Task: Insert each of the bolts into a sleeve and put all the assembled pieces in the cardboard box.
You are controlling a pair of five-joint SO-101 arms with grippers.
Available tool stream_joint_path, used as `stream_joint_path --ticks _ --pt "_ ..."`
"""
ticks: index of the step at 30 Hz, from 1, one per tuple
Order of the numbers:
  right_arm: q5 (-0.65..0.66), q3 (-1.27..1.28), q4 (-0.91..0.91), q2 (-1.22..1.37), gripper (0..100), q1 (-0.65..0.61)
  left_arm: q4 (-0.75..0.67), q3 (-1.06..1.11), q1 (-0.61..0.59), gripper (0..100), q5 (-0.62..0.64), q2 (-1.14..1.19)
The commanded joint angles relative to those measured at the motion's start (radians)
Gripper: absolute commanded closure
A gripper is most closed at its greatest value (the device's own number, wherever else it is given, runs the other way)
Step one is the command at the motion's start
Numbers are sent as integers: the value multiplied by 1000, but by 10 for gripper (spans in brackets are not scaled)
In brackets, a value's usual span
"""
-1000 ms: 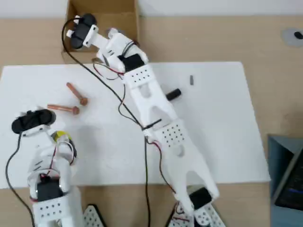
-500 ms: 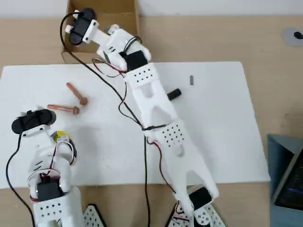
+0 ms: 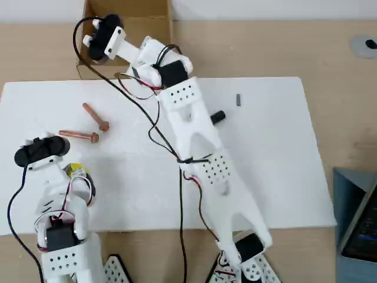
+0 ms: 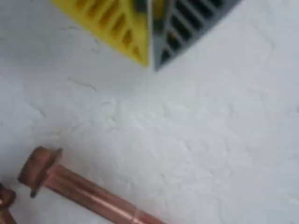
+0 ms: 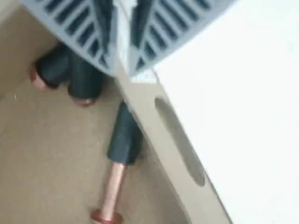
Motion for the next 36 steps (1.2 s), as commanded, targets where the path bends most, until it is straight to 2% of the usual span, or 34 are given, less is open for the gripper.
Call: stream_joint_path --ticks 1,9,13,20,36 --pt "-2 -53 81 -139 989 4 -17 8 -2 997 0 -4" --pt "-164 -53 342 -266 989 5 -17 8 -2 997 0 -4" --pt "-292 -48 445 -292 989 24 -17 8 -2 997 0 -4" --pt "-443 -21 448 -294 989 91 -17 8 -2 997 0 -4" --pt "-681 579 446 -524 986 150 -17 8 -2 997 0 -4"
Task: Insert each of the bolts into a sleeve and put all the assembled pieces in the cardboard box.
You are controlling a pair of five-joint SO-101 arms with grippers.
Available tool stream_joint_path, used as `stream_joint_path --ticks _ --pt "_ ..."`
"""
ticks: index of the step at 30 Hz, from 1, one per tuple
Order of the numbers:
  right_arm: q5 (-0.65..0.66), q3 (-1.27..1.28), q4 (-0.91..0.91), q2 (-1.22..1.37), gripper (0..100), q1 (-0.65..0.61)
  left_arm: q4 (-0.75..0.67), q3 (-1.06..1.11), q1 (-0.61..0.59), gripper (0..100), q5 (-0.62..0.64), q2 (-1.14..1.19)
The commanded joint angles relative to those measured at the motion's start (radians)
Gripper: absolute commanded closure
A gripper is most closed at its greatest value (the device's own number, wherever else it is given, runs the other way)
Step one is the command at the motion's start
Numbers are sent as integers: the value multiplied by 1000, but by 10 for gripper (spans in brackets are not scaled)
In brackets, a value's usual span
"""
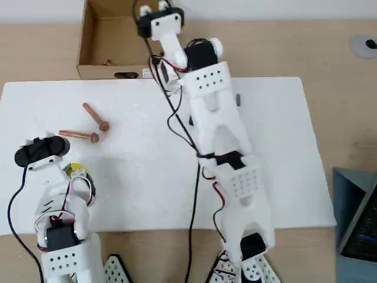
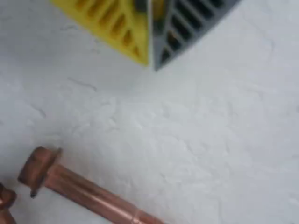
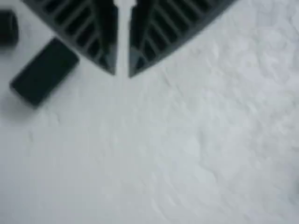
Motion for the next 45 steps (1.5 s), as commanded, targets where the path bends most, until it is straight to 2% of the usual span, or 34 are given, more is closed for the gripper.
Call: stream_joint_path --ticks 1,6,12,31,42,45 --pt "-37 61 21 -87 985 44 -17 8 -2 997 0 -4" --pt "-60 107 9 -68 981 65 -17 8 -2 997 0 -4" --pt "-106 110 9 18 878 85 -17 8 -2 997 0 -4" --pt "-149 107 6 197 875 96 -17 8 -2 997 0 -4" --pt "-149 113 6 213 874 102 -17 8 -2 997 0 -4" --pt "-149 114 6 213 841 102 -17 8 -2 997 0 -4"
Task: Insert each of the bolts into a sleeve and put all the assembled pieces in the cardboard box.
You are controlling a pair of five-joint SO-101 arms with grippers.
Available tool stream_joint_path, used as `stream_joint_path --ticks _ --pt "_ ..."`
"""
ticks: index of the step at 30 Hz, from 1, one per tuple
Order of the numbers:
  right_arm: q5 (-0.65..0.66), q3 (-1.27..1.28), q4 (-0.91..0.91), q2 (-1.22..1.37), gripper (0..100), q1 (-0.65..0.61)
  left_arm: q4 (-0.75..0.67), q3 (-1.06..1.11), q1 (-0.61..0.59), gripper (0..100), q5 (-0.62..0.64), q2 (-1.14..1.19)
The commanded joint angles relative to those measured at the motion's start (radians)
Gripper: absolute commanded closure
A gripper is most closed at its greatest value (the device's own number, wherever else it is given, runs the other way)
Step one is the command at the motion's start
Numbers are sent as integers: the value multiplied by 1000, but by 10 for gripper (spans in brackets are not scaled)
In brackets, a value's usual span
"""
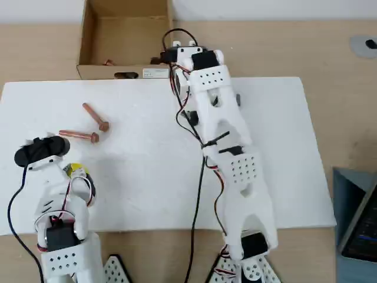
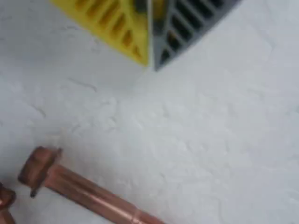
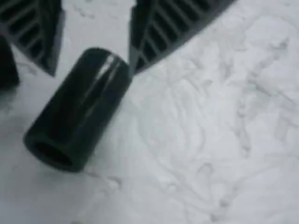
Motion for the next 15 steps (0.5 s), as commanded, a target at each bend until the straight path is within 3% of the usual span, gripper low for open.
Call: stream_joint_path --ticks 1,15 --pt "-11 -4 6 -4 821 16 -17 8 -2 997 0 -4" --pt "-12 -7 -17 -4 788 -10 -15 8 -2 997 0 -4"
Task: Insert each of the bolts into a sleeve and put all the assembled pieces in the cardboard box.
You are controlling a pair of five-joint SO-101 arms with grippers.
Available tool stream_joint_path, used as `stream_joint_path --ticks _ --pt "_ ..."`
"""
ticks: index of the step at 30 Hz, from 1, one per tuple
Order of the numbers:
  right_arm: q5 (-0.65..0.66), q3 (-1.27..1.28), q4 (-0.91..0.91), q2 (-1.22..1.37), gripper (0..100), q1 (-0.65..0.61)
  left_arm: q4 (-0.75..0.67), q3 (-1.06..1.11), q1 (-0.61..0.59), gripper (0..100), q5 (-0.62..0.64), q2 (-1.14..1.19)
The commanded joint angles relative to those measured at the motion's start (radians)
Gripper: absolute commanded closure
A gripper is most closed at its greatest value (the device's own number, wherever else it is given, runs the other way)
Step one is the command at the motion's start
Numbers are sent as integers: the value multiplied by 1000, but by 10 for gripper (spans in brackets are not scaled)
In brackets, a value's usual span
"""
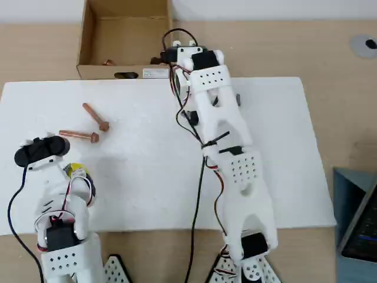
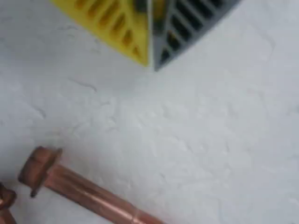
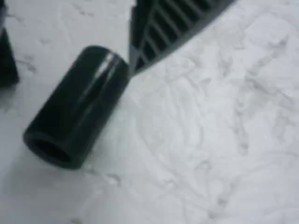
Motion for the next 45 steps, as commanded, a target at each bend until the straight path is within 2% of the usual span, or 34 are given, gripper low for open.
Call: stream_joint_path --ticks 1,19,25,40,43,45 --pt "-12 -7 -12 -4 788 -18 -15 8 -2 997 0 -4" --pt "-14 -10 -21 93 792 -27 -15 8 -2 997 0 -4" --pt "-8 -24 -63 91 884 -30 -15 8 -2 997 0 -4" --pt "-8 -74 -58 97 892 -31 -15 8 -2 997 0 -4" --pt "-8 -45 -58 97 978 -31 -15 8 -2 997 0 -4" --pt "-8 -27 -58 96 982 -31 -15 8 -2 997 0 -4"
